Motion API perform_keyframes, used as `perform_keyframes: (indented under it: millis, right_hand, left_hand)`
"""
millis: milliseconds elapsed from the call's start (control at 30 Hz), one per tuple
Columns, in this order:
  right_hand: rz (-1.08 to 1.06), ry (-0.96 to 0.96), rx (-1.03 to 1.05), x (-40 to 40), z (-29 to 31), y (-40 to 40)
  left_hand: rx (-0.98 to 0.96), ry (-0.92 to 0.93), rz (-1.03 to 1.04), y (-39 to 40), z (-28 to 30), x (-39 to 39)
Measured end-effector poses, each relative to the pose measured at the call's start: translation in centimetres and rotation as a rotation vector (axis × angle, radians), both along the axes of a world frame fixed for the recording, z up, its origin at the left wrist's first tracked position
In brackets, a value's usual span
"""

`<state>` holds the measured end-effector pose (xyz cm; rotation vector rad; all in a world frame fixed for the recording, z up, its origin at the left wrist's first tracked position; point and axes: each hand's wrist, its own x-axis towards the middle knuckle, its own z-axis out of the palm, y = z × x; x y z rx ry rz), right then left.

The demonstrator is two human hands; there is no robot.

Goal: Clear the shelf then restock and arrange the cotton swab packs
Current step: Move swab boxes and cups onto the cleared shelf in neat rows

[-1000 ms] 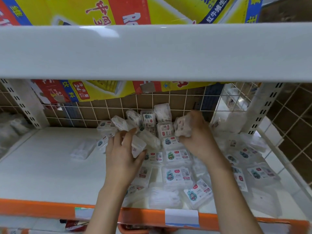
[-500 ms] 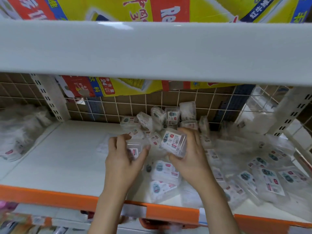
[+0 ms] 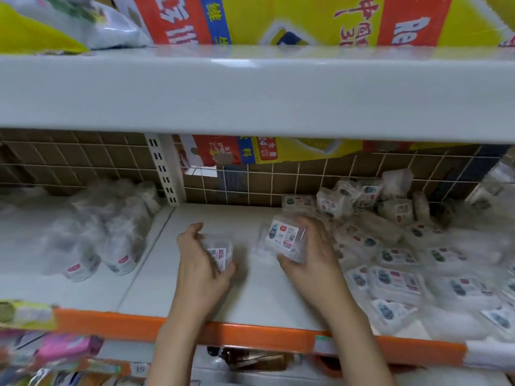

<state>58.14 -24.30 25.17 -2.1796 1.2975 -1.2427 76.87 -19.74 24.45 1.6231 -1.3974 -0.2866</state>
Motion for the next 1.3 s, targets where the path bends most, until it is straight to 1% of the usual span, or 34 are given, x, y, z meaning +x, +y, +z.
perform_keyframes:
  millis: [67,233,367,533,600,700,733,867,967,1100,1200,1300]
  right_hand:
    - [-0.013,0.020,0.005,1.7,-0.4,0.6]
    - [-0.031,0.058,0.098,3.6,-1.0,1.6]
    - [-0.022,0.092,0.127,4.2,-1.0,1.7]
    - [-0.018,0.085,0.098,4.7,-0.8,1.2]
    - [-0.012,0.085,0.091,4.9,-0.9,1.0]
    - [0.019,0.065,0.096,5.0,-0.8,0.8]
    - [0.017,0.050,0.099,5.0,-0.9,0.8]
    - [0.008,0.019,0.129,5.4,-0.8,0.6]
    - [0.000,0.050,0.105,6.5,-0.8,0.2]
    - [-0.015,0.101,0.078,9.6,-0.3,-0.1]
    - [-0.064,0.088,0.092,13.3,0.2,0.1]
    - [-0.076,0.059,0.090,18.2,0.5,0.0]
  left_hand:
    - [-0.020,0.037,-0.011,0.0,0.0,1.9]
    - [-0.104,0.056,-0.031,0.7,-0.2,4.2]
    - [-0.121,-0.033,-0.117,1.1,0.1,5.3]
    - [-0.117,-0.095,-0.114,1.1,0.7,5.3]
    - [-0.123,-0.069,-0.116,1.2,0.6,5.4]
    - [-0.060,0.079,-0.041,1.0,0.4,5.5]
    - [-0.044,0.100,-0.022,1.0,0.1,5.5]
    - [-0.015,0.039,-0.027,1.1,-0.5,5.9]
    - [-0.007,0.058,-0.008,1.2,-0.2,6.9]
    - [-0.039,0.083,0.043,1.5,1.0,9.7]
    - [-0.063,0.101,0.101,1.8,1.7,13.5]
    - [-0.012,0.089,0.147,2.5,2.4,18.9]
